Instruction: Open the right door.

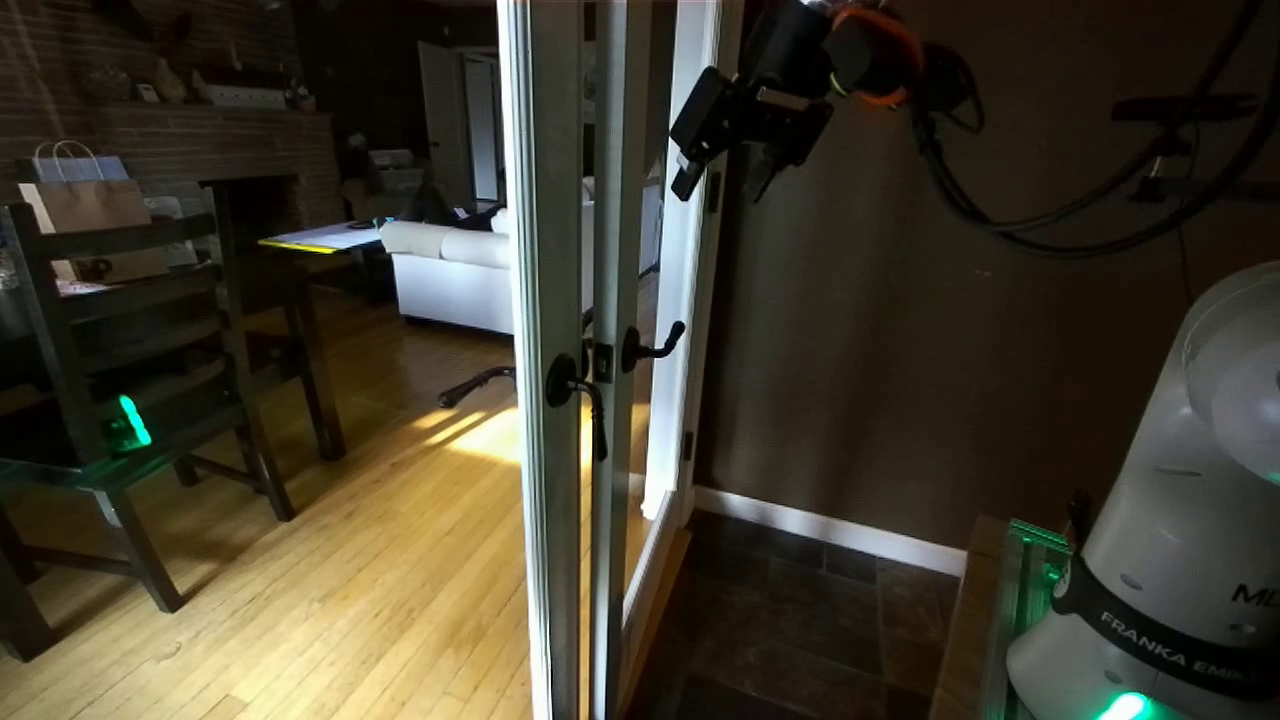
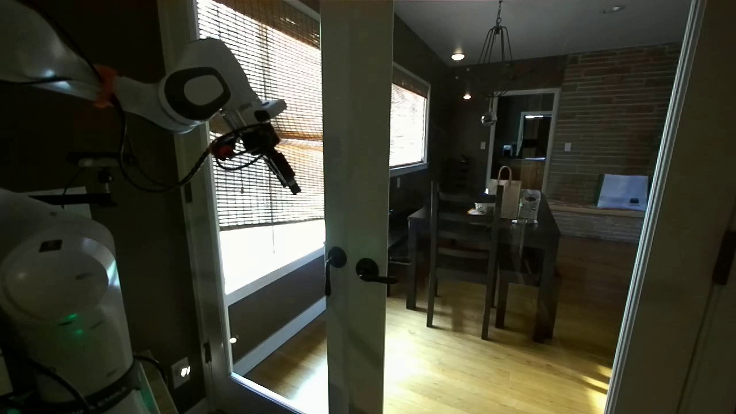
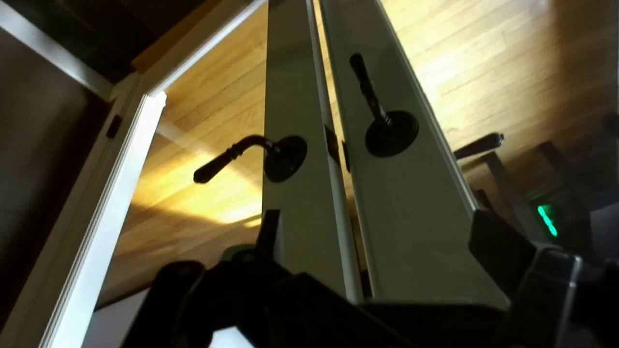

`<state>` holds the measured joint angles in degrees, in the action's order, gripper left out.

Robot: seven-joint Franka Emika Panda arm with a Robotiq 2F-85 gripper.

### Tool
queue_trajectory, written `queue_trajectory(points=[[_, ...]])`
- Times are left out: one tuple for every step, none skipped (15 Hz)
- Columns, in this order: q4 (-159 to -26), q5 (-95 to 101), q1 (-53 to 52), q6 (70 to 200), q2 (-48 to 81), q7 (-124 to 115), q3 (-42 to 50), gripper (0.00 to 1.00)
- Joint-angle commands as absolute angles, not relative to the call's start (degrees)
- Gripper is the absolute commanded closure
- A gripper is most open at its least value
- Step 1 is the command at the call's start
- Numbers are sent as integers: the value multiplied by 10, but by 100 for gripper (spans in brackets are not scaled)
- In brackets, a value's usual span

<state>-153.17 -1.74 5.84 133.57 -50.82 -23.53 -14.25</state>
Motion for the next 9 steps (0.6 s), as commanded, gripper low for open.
queue_trajectory(points=[[-1532, 36, 128, 1424, -490, -313, -193, 0], [-1533, 53, 151, 1452, -483, -334, -209, 0], [-1533, 69, 176, 1473, -480, -359, -229, 0], [-1531, 85, 203, 1489, -479, -386, -250, 0], [-1531, 96, 222, 1508, -473, -411, -267, 0], [-1530, 108, 240, 1524, -469, -431, -283, 0], [-1528, 119, 259, 1536, -468, -451, -301, 0], [-1529, 129, 275, 1549, -465, -470, -319, 0], [-1526, 138, 289, 1558, -463, -486, -333, 0]])
